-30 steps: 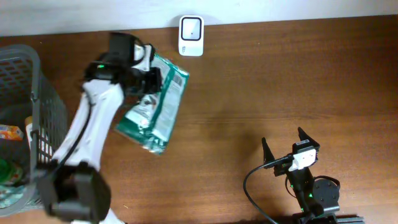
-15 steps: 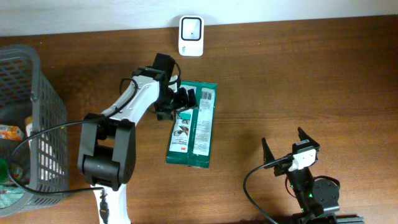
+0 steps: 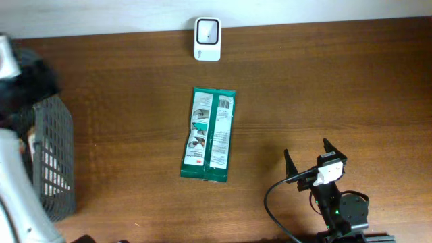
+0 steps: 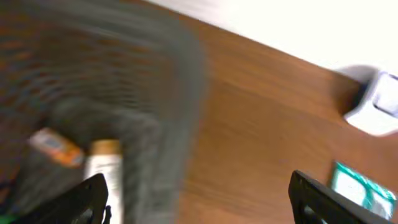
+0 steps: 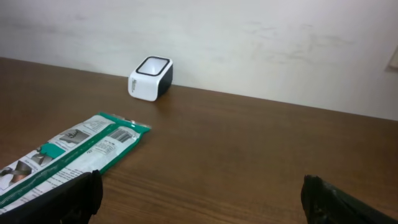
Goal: Scan the item barcode
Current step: 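Lift the packet out and place it on the table center, then reach into the basket and grasp the white gold-capped tube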
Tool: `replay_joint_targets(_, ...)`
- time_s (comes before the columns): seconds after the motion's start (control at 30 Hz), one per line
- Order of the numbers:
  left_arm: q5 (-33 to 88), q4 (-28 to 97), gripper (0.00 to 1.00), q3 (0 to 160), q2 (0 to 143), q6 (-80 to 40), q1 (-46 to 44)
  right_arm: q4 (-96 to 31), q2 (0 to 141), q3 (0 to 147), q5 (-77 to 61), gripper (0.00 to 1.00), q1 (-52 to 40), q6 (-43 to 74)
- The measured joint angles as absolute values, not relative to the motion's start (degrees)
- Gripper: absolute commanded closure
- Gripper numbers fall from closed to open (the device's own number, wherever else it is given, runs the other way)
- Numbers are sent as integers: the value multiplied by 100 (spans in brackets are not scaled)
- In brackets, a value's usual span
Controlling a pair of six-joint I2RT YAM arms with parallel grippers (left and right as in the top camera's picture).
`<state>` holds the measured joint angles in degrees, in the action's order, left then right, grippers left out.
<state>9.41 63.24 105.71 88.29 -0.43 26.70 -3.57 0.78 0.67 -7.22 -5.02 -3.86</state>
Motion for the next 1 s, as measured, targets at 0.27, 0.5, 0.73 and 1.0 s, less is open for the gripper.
replay_joint_targets(0.27, 1455, 5092, 9, 9048, 9268, -47, 5052, -357, 80, 64, -720, 2, -502, -388)
replay_joint_targets(0.5, 1623, 3822, 37, 7642, 10132, 786, 5092, -357, 80, 67, -720, 2, -502, -390)
replay_joint_targets(0.73, 2005, 4066, 39, 7620, 10914, 1247, 5092, -357, 80, 67, -720, 2, -502, -390)
replay_joint_targets(1.0, 2246, 4130, 94, 7631, 11161, 1343, 4827, -357, 80, 67, -720, 2, -502, -390)
